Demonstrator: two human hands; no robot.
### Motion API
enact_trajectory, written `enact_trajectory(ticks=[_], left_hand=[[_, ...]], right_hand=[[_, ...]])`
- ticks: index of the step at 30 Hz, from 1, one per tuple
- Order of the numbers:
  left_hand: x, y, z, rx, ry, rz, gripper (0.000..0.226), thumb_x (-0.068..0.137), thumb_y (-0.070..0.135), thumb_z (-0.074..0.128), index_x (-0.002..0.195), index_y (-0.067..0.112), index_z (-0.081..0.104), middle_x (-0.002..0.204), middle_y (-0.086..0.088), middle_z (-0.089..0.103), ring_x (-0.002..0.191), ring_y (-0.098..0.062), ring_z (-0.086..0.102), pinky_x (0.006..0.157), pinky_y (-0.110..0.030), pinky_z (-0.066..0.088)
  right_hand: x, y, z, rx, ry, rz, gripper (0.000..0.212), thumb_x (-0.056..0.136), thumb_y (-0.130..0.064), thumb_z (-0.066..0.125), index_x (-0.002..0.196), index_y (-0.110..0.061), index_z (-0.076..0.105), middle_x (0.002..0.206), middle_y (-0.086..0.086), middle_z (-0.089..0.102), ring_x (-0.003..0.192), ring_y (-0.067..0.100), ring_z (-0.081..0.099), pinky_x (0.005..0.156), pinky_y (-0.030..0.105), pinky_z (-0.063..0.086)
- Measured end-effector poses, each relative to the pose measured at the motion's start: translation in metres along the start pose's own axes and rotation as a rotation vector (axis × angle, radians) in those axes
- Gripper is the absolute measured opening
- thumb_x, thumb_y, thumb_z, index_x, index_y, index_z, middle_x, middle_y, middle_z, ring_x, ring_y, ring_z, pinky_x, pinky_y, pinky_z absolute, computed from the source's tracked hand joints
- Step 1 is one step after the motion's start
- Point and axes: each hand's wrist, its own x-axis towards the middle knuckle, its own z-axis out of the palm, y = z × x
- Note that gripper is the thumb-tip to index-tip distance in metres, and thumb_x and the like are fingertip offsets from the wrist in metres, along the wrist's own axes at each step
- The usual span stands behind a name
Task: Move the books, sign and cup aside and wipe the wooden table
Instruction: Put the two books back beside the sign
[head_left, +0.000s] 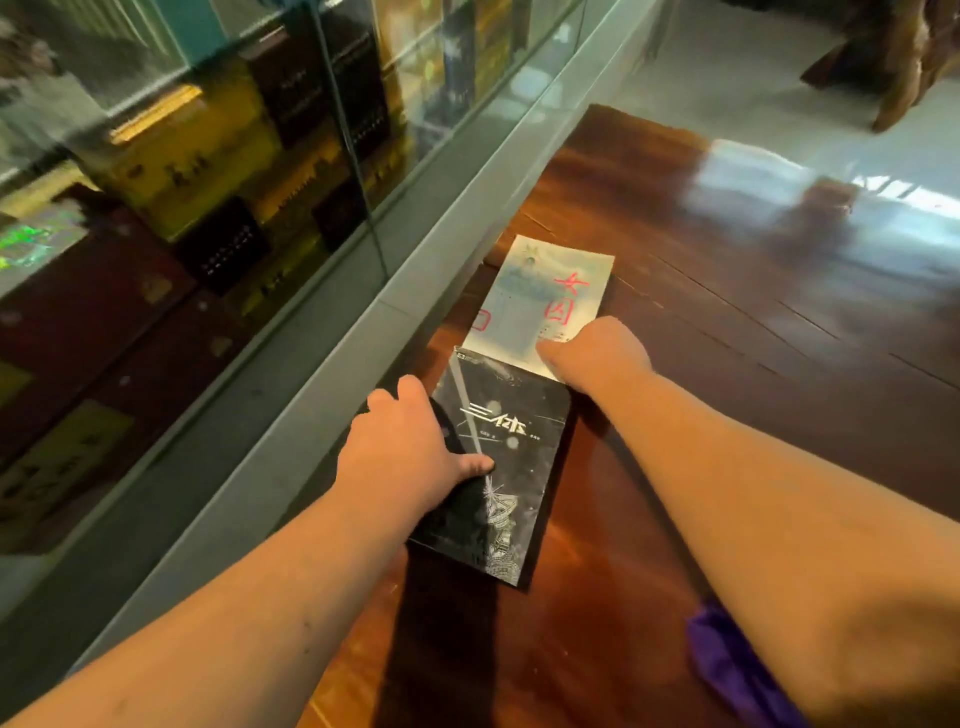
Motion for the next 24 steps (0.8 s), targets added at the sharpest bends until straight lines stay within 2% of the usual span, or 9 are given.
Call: enact_trajectory(ticks=[4, 6, 8, 10, 12, 13, 18, 21, 24], left_hand=[[0.011, 0.001, -0.001, -0.064, -0.060, -0.012, 0.103, 0.051, 0.079, 0.087, 0.118, 0.019, 0.036, 0.119, -0.010, 0.053, 0.107, -0.037, 0.063, 0.068, -0.041, 0.045], [0.014, 0.001, -0.002, -0.081, -0.092, -0.037, 0.105, 0.050, 0.077, 0.089, 0.119, 0.018, 0.036, 0.118, -0.009, 0.053, 0.110, -0.036, 0.062, 0.071, -0.040, 0.045], [0.017, -0.001, -0.002, -0.124, -0.128, -0.060, 0.104, 0.048, 0.077, 0.090, 0.115, 0.019, 0.036, 0.106, -0.003, 0.053, 0.106, -0.033, 0.063, 0.069, -0.038, 0.046], [0.020, -0.003, -0.001, -0.150, -0.169, -0.042, 0.099, 0.048, 0.079, 0.088, 0.112, 0.020, 0.042, 0.097, 0.004, 0.058, 0.095, -0.027, 0.064, 0.063, -0.037, 0.046], [0.022, -0.005, 0.003, -0.136, -0.172, 0.019, 0.091, 0.054, 0.081, 0.084, 0.118, 0.025, 0.050, 0.103, 0.007, 0.065, 0.095, -0.025, 0.065, 0.069, -0.037, 0.050], [0.022, -0.006, 0.005, -0.152, -0.154, 0.038, 0.086, 0.059, 0.078, 0.083, 0.119, 0.027, 0.051, 0.106, 0.007, 0.065, 0.097, -0.024, 0.065, 0.074, -0.038, 0.051], [0.014, -0.007, 0.009, -0.336, -0.070, 0.064, 0.040, 0.086, 0.054, 0.077, 0.095, 0.029, 0.048, 0.088, 0.017, 0.055, 0.080, -0.017, 0.056, 0.068, -0.040, 0.043], [0.006, 0.013, -0.004, -0.404, 0.028, 0.072, 0.036, 0.090, 0.048, 0.076, 0.105, 0.026, 0.052, 0.094, 0.006, 0.061, 0.083, -0.023, 0.055, 0.069, -0.042, 0.042], [-0.002, 0.057, -0.016, -0.489, 0.123, 0.091, 0.037, 0.092, 0.043, 0.076, 0.111, 0.020, 0.055, 0.104, -0.004, 0.063, 0.087, -0.028, 0.055, 0.073, -0.043, 0.042]], right_hand=[[0.013, -0.001, 0.003, -0.049, -0.067, 0.032, 0.051, 0.083, -0.053, 0.078, 0.114, -0.015, 0.063, 0.086, 0.000, 0.062, 0.071, 0.019, 0.059, 0.055, 0.031, 0.047], [0.018, -0.001, 0.000, -0.007, -0.135, 0.054, 0.050, 0.085, -0.049, 0.079, 0.117, -0.013, 0.065, 0.099, 0.005, 0.067, 0.088, 0.025, 0.066, 0.075, 0.039, 0.059], [0.019, 0.000, -0.002, 0.036, -0.161, 0.063, 0.051, 0.088, -0.044, 0.078, 0.123, -0.010, 0.065, 0.112, 0.010, 0.069, 0.101, 0.029, 0.067, 0.088, 0.042, 0.058], [0.017, 0.001, -0.005, 0.038, -0.167, 0.043, 0.043, 0.093, -0.037, 0.073, 0.124, -0.009, 0.064, 0.107, 0.009, 0.069, 0.093, 0.026, 0.067, 0.075, 0.038, 0.059], [0.016, 0.005, -0.010, 0.077, -0.128, 0.003, 0.033, 0.095, -0.027, 0.067, 0.124, -0.011, 0.063, 0.102, 0.008, 0.069, 0.080, 0.023, 0.065, 0.054, 0.032, 0.049], [0.016, 0.011, -0.014, 0.121, -0.096, -0.007, 0.029, 0.096, -0.023, 0.065, 0.123, -0.012, 0.061, 0.104, 0.008, 0.068, 0.078, 0.023, 0.065, 0.051, 0.029, 0.046], [0.010, 0.064, -0.054, 0.283, 0.081, 0.013, 0.013, 0.099, -0.022, 0.062, 0.105, -0.027, 0.051, 0.099, -0.011, 0.061, 0.075, 0.018, 0.069, 0.047, 0.027, 0.054], [-0.003, 0.119, -0.087, 0.325, 0.159, 0.068, 0.016, 0.099, -0.020, 0.058, 0.092, -0.029, 0.047, 0.083, -0.018, 0.050, 0.070, 0.017, 0.069, 0.037, 0.025, 0.052], [-0.023, 0.182, -0.114, 0.343, 0.178, 0.139, 0.012, 0.098, -0.020, 0.054, 0.089, -0.025, 0.047, 0.082, -0.020, 0.051, 0.069, 0.017, 0.069, 0.045, 0.038, 0.061]])
